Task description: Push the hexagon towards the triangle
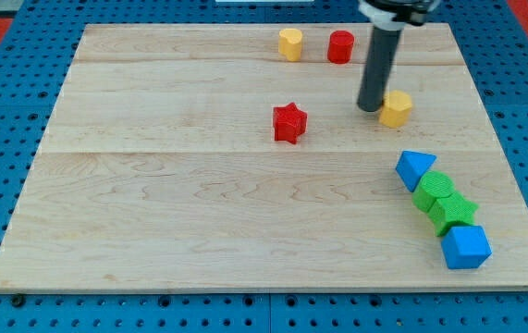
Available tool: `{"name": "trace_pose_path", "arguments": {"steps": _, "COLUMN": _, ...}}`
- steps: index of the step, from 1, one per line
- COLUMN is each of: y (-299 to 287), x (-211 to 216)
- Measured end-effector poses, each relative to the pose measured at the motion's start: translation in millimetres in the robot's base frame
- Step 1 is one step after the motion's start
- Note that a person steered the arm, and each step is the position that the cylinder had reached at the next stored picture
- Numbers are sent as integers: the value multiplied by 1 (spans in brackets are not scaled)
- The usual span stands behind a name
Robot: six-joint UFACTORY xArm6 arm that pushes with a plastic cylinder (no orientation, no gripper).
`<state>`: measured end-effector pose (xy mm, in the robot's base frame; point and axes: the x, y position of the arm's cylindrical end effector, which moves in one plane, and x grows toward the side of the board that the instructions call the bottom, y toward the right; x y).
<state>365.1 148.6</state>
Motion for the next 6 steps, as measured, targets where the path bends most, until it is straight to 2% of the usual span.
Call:
{"name": "trace_pose_path", "arguments": {"steps": 1, "y": 1, "x": -28}}
{"name": "trace_pose_path", "arguments": {"steps": 2, "y": 38, "x": -46}}
{"name": "trace_pose_path", "arguments": {"steps": 3, "y": 55, "x": -2}}
{"name": "trace_pose_path", "arguments": {"steps": 4, "y": 49, "x": 11}}
{"name": "trace_pose_path", "arguments": {"steps": 5, "y": 52, "x": -11}}
{"name": "trace_pose_path", "arguments": {"steps": 6, "y": 42, "x": -14}}
